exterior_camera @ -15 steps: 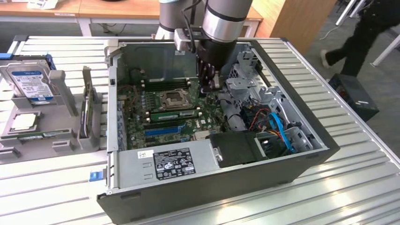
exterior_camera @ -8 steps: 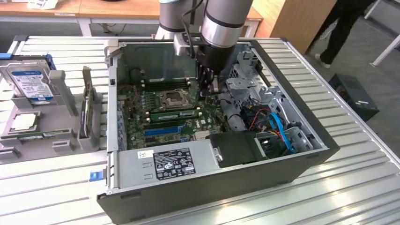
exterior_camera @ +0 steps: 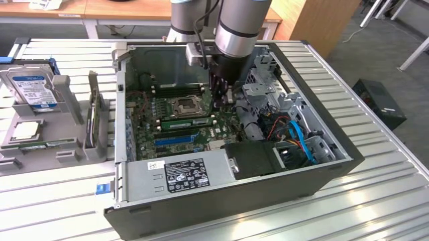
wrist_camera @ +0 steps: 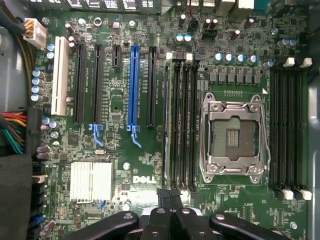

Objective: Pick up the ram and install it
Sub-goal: 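Press down the ram until it locks into place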

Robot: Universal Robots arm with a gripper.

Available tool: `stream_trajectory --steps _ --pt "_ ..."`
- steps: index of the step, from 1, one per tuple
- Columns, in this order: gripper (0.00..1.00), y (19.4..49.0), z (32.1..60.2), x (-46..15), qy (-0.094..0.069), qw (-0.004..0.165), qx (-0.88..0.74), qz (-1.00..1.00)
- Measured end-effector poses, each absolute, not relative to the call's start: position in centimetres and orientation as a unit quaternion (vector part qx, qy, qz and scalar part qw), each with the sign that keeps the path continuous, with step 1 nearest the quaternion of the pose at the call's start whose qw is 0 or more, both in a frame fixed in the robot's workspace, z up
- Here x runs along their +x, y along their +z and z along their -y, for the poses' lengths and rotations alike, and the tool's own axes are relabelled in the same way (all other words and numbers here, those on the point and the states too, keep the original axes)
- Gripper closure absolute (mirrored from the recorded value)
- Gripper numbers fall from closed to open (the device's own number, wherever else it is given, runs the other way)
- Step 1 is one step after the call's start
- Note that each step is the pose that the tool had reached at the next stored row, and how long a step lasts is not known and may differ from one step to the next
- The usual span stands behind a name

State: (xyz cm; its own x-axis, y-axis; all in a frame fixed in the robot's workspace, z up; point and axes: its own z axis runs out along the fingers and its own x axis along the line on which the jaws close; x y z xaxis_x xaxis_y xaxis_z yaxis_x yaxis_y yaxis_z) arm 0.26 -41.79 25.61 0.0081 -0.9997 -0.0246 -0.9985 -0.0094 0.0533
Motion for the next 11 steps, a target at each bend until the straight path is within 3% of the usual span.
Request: stream_trajectory --steps 11 --pt "0.9 24.1 41.8 0.3 -0.027 0.01 0.71 0.704"
